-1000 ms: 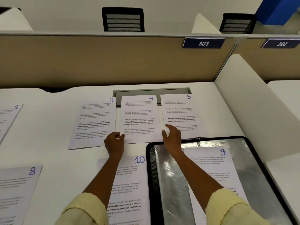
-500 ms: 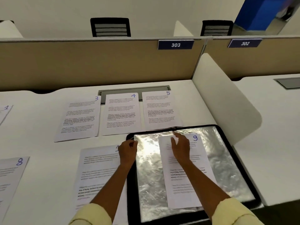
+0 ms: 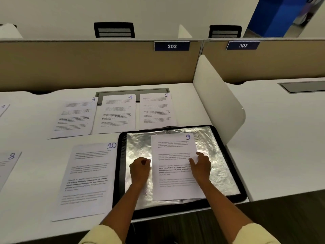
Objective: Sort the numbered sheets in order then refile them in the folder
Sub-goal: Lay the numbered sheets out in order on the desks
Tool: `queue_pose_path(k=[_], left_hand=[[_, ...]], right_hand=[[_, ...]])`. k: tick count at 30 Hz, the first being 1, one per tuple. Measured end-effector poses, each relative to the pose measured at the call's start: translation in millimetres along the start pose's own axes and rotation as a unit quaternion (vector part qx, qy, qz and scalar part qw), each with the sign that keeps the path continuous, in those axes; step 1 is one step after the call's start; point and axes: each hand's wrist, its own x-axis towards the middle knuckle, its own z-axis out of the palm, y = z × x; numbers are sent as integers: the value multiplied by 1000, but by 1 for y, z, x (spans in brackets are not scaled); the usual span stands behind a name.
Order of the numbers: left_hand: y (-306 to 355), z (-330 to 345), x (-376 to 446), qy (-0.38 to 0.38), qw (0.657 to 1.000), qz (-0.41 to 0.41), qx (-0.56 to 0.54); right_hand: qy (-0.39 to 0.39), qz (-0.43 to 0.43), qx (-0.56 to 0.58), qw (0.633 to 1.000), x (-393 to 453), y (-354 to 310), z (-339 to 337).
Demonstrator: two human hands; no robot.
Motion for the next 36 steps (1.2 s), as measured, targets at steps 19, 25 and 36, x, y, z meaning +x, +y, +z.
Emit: queue_pose_path(k=[19, 25, 36], left_hand=[[0, 8, -54, -4, 998, 14, 59], [4, 10, -55, -4, 998, 16, 66], [12, 0, -51, -26, 1000, 0, 4]], right_hand=[[-7, 63, 123, 990, -18, 30, -39], [19, 42, 129, 991, -19, 38, -47], [-5, 97, 303, 948, -12, 27, -48]])
